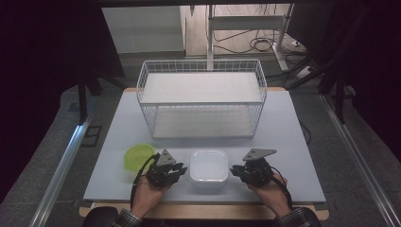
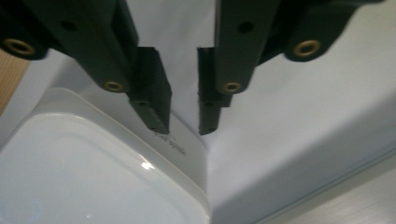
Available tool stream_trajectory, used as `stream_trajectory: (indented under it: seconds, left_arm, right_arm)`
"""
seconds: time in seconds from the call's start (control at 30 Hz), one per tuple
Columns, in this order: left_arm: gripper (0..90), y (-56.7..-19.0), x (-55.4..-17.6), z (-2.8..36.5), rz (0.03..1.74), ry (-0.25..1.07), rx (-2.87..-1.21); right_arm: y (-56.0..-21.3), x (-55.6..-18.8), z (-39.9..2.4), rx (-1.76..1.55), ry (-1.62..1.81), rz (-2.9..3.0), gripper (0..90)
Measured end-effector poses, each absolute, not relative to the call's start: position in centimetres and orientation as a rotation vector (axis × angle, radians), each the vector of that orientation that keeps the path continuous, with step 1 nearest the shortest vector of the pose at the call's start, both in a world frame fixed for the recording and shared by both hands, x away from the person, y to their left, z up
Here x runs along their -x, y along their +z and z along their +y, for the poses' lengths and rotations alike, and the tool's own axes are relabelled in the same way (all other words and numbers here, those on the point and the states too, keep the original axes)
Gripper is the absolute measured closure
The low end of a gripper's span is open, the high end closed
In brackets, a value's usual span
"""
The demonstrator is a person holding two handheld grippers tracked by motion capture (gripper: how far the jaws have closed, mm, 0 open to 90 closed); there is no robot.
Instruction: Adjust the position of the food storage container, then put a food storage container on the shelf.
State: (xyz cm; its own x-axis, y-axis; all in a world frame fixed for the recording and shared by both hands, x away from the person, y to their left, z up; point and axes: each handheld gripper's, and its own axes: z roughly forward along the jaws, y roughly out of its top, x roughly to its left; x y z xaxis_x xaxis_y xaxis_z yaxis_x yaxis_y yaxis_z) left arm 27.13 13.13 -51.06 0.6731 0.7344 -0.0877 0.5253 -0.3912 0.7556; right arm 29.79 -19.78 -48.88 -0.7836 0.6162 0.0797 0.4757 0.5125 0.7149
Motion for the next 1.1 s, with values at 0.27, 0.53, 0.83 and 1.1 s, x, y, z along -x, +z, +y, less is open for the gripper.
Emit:
stream_trajectory:
  seconds: [0.27, 0.53, 0.83, 1.1]
  left_arm:
    - [35.2, -50.8, -25.8, 14.6, 0.936, 0.342, -2.036]
    - [11.7, -50.9, -25.1, 15.1, 0.900, 0.317, -2.061]
    - [5.5, -51.5, -24.8, 14.9, 0.822, 0.370, -2.066]
    - [3.9, -51.7, -25.2, 15.1, 0.818, 0.375, -2.019]
  right_arm:
    - [-48.6, -29.1, -21.1, -0.912, 1.183, 2.478, 56.1]
    - [-48.6, -28.9, -21.3, -0.857, 1.192, 2.430, 30.6]
    - [-49.2, -29.2, -21.5, -0.915, 1.225, 2.426, 15.7]
    - [-49.6, -29.6, -21.7, -0.949, 1.234, 2.447, 10.3]
